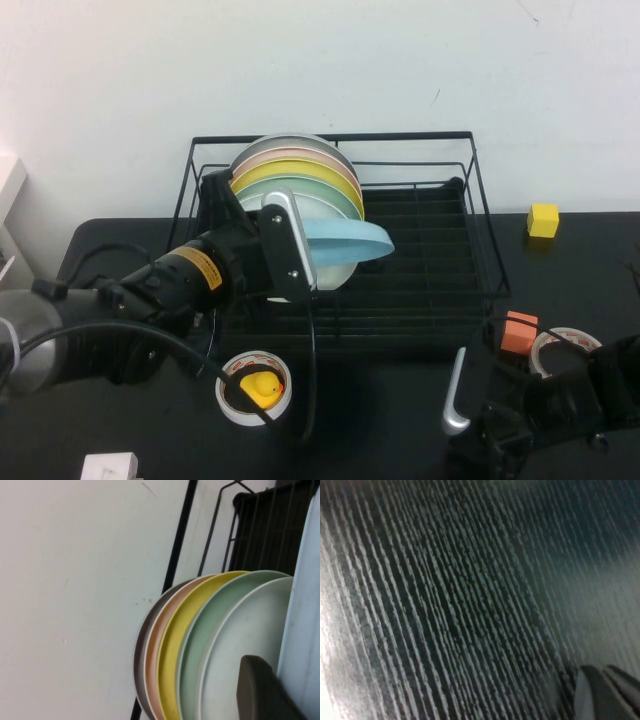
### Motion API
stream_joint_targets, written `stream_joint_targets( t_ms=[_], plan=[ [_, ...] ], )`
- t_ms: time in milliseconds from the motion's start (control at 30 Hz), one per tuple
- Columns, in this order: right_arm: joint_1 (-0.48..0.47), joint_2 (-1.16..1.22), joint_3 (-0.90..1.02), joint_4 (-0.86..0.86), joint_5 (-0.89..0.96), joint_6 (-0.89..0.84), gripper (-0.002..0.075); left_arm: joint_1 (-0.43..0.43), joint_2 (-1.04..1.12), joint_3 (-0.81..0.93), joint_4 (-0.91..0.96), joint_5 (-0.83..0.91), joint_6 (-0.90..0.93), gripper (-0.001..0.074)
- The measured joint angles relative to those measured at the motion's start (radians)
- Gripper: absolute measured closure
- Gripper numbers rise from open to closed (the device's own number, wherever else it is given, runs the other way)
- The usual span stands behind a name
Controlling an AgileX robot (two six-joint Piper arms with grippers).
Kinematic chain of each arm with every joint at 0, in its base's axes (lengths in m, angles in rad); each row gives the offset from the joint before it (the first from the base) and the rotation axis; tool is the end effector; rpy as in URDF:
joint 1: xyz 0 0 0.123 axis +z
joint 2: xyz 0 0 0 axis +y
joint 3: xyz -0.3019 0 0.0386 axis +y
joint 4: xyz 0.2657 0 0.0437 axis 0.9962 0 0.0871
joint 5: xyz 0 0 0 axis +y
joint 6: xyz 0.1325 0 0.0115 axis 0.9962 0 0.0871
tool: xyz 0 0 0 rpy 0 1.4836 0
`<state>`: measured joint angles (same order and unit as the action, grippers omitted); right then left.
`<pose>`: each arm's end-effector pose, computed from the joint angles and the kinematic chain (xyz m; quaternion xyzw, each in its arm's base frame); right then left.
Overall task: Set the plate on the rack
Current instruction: Place the plate on the rack
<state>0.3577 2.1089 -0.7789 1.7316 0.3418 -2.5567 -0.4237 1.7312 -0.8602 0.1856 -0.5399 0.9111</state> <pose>0.3038 0.1606 -0.0015 -0.5623 0.7881 0.1176 0.2210 0.3769 -0.1838 0.2067 0.5578 0.5592 0.1590 0.5923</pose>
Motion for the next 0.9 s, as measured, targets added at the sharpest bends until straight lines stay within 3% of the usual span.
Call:
stream_joint_targets(
  t_ms=[400, 900],
  plan=[
    [0.000, 0.000, 0.000, 0.000, -0.002, 0.000, 0.0721, 0.033, 0.051, -0.017, 0.004, -0.073, -0.082, 0.0643],
    [0.000, 0.000, 0.000, 0.000, -0.002, 0.000, 0.0721, 0.033, 0.087, -0.017, -0.070, -0.067, -0.024, 0.0642]
  ],
)
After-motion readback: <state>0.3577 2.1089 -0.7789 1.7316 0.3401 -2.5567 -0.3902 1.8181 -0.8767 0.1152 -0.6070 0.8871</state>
